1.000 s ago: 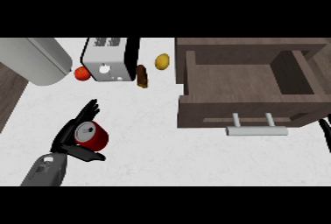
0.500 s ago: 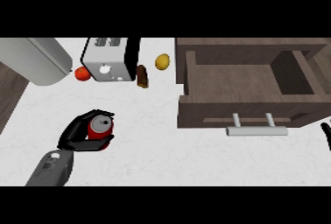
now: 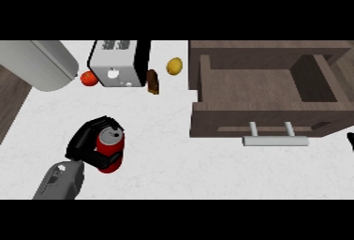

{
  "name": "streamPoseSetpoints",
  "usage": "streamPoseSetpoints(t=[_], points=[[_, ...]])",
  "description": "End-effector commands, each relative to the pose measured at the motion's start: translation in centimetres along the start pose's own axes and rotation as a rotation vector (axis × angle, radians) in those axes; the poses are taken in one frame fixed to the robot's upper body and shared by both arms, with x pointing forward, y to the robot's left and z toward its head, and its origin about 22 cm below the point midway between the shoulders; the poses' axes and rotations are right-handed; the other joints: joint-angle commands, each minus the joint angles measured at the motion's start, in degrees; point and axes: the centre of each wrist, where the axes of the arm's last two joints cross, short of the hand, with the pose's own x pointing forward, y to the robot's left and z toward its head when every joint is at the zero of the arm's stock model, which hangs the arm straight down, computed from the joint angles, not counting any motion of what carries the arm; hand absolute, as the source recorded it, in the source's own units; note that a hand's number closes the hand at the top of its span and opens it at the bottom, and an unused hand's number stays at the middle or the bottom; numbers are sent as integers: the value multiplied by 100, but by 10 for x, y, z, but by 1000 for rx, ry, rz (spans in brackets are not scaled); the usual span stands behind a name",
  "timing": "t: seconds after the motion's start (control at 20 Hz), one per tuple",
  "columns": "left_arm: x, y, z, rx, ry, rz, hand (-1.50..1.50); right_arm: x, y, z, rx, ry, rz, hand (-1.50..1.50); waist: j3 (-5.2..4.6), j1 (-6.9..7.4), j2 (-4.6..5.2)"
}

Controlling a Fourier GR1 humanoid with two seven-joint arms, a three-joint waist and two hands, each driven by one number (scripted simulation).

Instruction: Pick up the can, place it into the drawer and close the drawer

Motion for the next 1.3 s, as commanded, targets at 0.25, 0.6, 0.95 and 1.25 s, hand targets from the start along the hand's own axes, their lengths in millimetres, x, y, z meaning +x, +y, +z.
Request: streamPoseSetpoints(t=[0.25,0.6,0.95,1.25], points=[[12,-9,-10,493,-64,6,150,-7,5,3,-20,1,2,-150,3,22,-6],[79,-45,-38,364,-92,0,150,7,-9,-4,-27,-25,-4,-150,3,21,-14],[119,-80,-62,329,-175,-78,150,9,-4,-1,-15,-18,9,-150,-2,-17,1],[180,-135,-81,252,-158,-63,150,7,-14,-1,-26,-9,10,-150,1,-13,-16]])
